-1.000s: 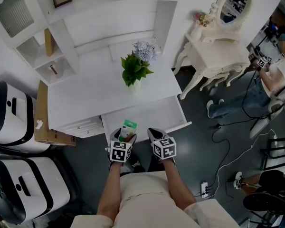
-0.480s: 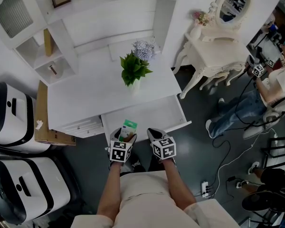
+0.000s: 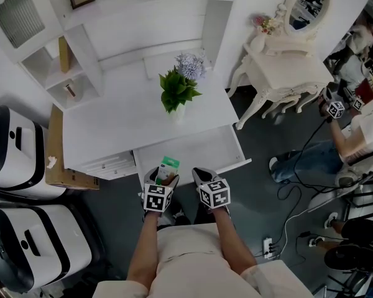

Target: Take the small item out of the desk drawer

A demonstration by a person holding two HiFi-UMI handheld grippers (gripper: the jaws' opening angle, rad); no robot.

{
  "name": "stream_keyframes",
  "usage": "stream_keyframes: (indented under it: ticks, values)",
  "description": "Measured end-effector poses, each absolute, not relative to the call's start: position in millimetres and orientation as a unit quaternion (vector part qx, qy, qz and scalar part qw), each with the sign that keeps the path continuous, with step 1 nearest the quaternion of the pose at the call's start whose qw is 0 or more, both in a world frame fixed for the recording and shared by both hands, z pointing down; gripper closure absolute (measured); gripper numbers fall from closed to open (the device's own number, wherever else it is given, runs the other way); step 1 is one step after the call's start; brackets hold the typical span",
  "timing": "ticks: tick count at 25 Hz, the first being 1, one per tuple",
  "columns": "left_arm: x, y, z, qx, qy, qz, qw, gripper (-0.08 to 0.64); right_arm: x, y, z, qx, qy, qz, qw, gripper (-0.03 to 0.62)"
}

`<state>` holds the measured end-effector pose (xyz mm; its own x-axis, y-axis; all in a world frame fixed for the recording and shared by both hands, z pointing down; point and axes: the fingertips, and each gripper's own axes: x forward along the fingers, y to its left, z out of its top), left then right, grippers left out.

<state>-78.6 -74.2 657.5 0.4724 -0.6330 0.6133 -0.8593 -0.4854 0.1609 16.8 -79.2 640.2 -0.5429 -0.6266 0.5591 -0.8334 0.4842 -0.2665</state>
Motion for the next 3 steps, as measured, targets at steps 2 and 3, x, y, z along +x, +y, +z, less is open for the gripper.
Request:
stream_keyframes:
  ticks: [2, 3]
  values:
    - [-79.2, -74.8, 658.3, 0.826, -0.451, 0.245, 0.231, 0.202, 16.1, -79.5, 641.2, 0.435, -0.839, 0.261, 0.198, 0.568]
    - [-79.4, -75.1, 658.7, 0.827, -0.451, 0.245, 0.231, 0.202, 15.9, -79.8, 641.6, 0.435, -0.839, 0.261, 0.198, 0.568]
